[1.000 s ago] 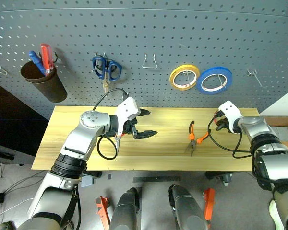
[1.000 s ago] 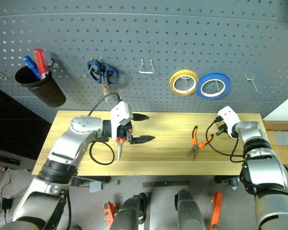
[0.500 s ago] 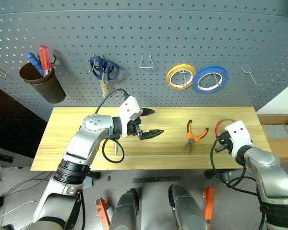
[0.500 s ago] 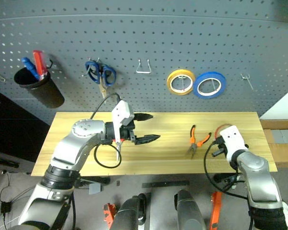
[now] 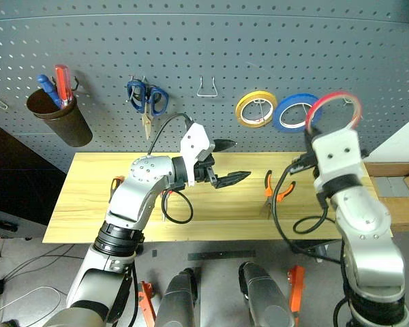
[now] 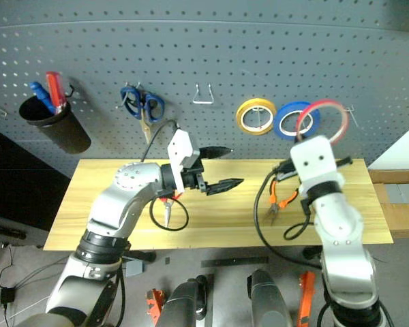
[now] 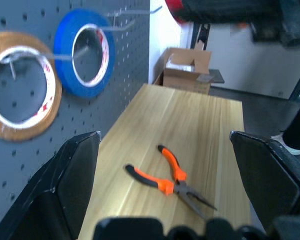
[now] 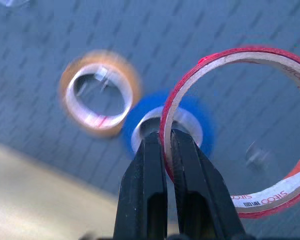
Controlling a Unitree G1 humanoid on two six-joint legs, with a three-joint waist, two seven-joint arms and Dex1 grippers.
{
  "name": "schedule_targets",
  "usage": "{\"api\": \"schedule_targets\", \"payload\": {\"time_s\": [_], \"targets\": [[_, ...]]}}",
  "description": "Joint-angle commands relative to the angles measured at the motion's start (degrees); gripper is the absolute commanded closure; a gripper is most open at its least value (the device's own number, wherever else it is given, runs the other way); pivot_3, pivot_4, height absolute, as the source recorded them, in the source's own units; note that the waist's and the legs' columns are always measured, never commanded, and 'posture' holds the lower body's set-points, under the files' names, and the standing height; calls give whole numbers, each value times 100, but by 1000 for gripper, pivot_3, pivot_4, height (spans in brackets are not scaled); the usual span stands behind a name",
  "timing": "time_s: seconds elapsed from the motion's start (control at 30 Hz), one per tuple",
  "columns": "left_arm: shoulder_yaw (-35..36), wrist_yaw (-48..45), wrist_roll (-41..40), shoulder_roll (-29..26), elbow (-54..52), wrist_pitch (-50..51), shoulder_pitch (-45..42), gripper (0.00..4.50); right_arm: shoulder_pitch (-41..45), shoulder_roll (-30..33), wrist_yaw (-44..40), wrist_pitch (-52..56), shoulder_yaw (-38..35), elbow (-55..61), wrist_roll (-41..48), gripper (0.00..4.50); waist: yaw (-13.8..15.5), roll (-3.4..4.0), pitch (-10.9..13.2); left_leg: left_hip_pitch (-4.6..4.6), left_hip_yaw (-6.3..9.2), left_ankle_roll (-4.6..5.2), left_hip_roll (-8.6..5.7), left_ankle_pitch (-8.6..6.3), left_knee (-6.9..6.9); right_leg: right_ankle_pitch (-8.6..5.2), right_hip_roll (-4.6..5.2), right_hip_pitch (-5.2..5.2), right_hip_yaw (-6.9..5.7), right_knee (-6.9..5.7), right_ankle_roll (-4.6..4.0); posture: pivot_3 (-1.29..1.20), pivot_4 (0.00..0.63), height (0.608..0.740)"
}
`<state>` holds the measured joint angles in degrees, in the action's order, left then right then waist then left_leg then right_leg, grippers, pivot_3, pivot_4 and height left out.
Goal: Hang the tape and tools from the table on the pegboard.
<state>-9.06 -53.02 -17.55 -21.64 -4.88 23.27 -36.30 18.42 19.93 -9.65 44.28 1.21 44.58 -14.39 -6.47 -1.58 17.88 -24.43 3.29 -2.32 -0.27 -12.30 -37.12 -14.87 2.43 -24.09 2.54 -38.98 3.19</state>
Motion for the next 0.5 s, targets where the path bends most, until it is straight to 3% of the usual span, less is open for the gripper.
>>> {"api": "schedule_targets", "payload": {"time_s": [0.03, 0.17, 0.5], "targets": [[-81, 11, -30, 121, -153, -131, -246, 41, 75, 244, -30, -311, -688, -433, 97, 4464, 15, -1, -1, -1, 0, 0, 0, 0, 1, 0, 0, 0, -1, 1, 0, -198, 296, 740], [-228, -43, 72, 249, -44, -253, -442, 41, 216, 307, -35, -580, -1283, -1160, 406, 4464, 9, -1, -1, -4, -2, 1, -4, -1, 2, 1, 5, -1, 0, 2, -2, -194, 292, 740], [-441, -147, 169, 464, 287, -474, -848, 41, 1120, 289, -272, -988, -1907, -2929, 1487, 4464, -33, -1, 0, 1, -7, 2, -5, 0, 5, 11, -15, -3, 2, -1, -17, -191, 296, 740]]}}
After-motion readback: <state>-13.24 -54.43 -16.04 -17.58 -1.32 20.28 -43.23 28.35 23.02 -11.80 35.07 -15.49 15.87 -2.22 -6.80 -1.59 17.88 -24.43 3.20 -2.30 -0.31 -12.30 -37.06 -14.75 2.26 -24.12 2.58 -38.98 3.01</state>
